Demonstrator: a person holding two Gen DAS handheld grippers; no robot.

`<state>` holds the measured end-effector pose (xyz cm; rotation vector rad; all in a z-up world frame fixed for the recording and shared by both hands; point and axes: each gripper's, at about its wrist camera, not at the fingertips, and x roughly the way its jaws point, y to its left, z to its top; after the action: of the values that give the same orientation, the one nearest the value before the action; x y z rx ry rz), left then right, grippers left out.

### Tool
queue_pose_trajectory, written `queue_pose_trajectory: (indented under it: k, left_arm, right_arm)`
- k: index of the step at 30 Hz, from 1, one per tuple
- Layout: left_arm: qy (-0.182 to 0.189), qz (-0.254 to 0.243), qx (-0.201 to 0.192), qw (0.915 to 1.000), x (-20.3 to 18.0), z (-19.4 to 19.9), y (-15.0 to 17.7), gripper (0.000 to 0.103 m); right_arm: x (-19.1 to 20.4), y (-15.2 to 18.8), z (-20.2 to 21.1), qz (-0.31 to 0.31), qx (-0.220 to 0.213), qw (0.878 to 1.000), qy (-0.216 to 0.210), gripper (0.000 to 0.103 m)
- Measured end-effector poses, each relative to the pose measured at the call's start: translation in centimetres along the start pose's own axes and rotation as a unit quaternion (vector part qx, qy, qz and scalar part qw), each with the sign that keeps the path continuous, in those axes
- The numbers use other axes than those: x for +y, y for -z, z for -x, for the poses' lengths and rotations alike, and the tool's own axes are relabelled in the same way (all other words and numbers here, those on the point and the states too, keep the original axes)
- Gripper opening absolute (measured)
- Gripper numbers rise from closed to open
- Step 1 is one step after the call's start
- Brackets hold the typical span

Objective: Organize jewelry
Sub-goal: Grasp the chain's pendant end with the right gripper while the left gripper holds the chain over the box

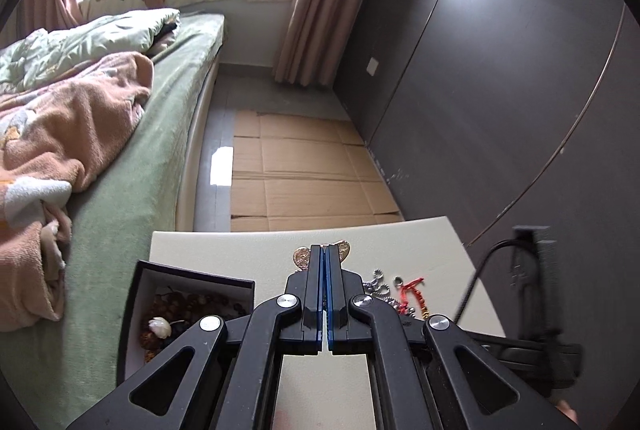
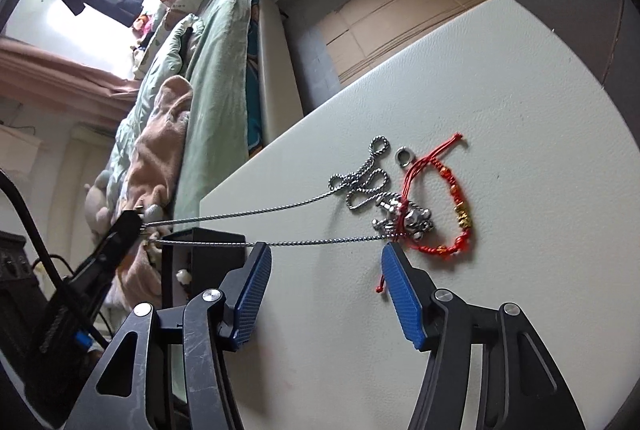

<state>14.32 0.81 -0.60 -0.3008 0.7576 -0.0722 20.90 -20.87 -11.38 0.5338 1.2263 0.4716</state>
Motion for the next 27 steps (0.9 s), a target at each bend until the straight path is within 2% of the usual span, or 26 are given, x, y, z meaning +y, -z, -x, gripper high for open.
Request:
queue_pose_trajectory:
  k: [3, 8, 10, 13, 14, 16, 20, 24, 27]
  left_arm:
    - [0.011, 0.011, -0.007, 0.9999, 0.4, 1.1, -0.2, 0.000]
    - [0.023, 0.018, -0.010, 0.9995, 0.8, 2.1, -0.5, 0.000]
    - [0.023, 0.022, -0.012, 0.9994, 1.1, 2.3, -0.6, 0.000]
    - [0.021, 0.027, -0.011, 0.9993, 1.6, 2.4, -0.5, 0.000]
    - [0.021, 0.029, -0.010, 0.9993, 1.8, 2.5, -0.5, 0.000]
    - [0.022, 0.031, -0.011, 0.9992, 2.1, 2.6, -0.5, 0.000]
    - [0.022, 0.036, -0.014, 0.9990, 2.5, 3.0, -0.7, 0.000]
    - [0.022, 0.041, -0.023, 0.9987, 2.9, 3.8, -1.0, 0.000]
    - [0.022, 0.040, -0.025, 0.9986, 2.8, 4.1, -1.0, 0.000]
  right_arm:
    - [0.2, 0.3, -1.3, -0.014, 0.019, 1.000, -0.015, 0.059]
    - [-0.4, 0.8, -4.1, -0.079, 0.052, 0.990, -0.101, 0.060]
    - [-1.1, 1.0, -5.2, -0.112, 0.050, 0.985, -0.123, 0.060]
    - [-2.0, 0.9, -5.5, -0.158, 0.018, 0.976, -0.149, 0.060]
    - [-2.2, 0.8, -5.3, -0.167, 0.007, 0.975, -0.149, 0.059]
    - [-2.8, 0.8, -4.7, -0.184, -0.021, 0.973, -0.135, 0.051]
    - [-4.3, 0.5, -4.4, -0.213, -0.042, 0.970, -0.114, 0.006]
    - [-4.9, 0.2, -3.8, -0.216, -0.056, 0.971, -0.090, 0.003]
    - [-4.0, -0.6, -2.5, -0.177, -0.068, 0.980, -0.053, 0.003]
